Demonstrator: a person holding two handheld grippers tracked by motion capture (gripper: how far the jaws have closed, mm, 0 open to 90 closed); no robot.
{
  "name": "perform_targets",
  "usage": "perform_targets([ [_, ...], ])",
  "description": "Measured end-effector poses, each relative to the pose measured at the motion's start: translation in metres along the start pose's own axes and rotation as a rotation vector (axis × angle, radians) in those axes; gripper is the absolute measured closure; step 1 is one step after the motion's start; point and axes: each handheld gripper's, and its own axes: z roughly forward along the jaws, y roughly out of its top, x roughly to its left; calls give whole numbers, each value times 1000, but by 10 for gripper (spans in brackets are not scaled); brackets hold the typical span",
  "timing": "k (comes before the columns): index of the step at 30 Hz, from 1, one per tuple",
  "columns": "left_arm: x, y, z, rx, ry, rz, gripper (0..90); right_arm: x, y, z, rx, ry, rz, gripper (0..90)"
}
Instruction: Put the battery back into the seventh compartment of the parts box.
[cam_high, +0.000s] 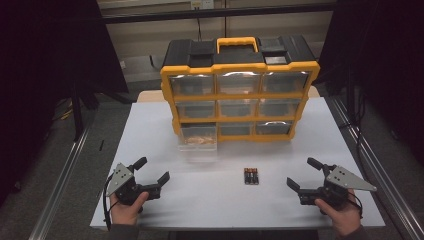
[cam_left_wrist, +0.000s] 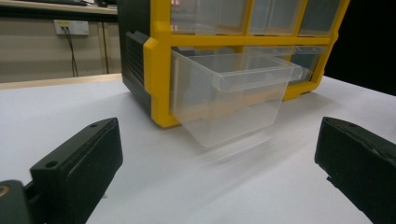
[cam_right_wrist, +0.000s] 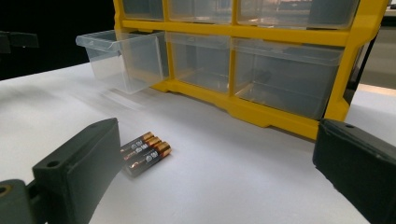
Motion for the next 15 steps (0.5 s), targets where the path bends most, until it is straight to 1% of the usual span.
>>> perform_targets([
  [2,-2,0,2,-4,-3,-2,9,-1,0,0,-2,-3,0,12],
  [4,-5,2,5,-7,-2,-20,8,0,-1,0,7,1,1,13],
  [7,-7,3,7,-2,-4,-16,7,0,-1,0,9,2,-3,14],
  [8,-9,3,9,-4,-9,-22,7,1,-1,0,8,2,-2,15],
  [9,-9,4,10,2,-27,-18,7,1,-1,0,8,2,-2,15],
  [10,-11,3,12,10,-23,-24,7,1,-1,0,9,2,-3,15],
  [11,-12,4,14,16,-27,-13,7,1,-1,0,10,3,-3,15],
  [14,-16,4,19,32,-43,-4,8,0,0,0,10,6,-2,16],
  [15,-17,5,20,28,-56,-6,8,0,0,1,12,7,-3,16],
])
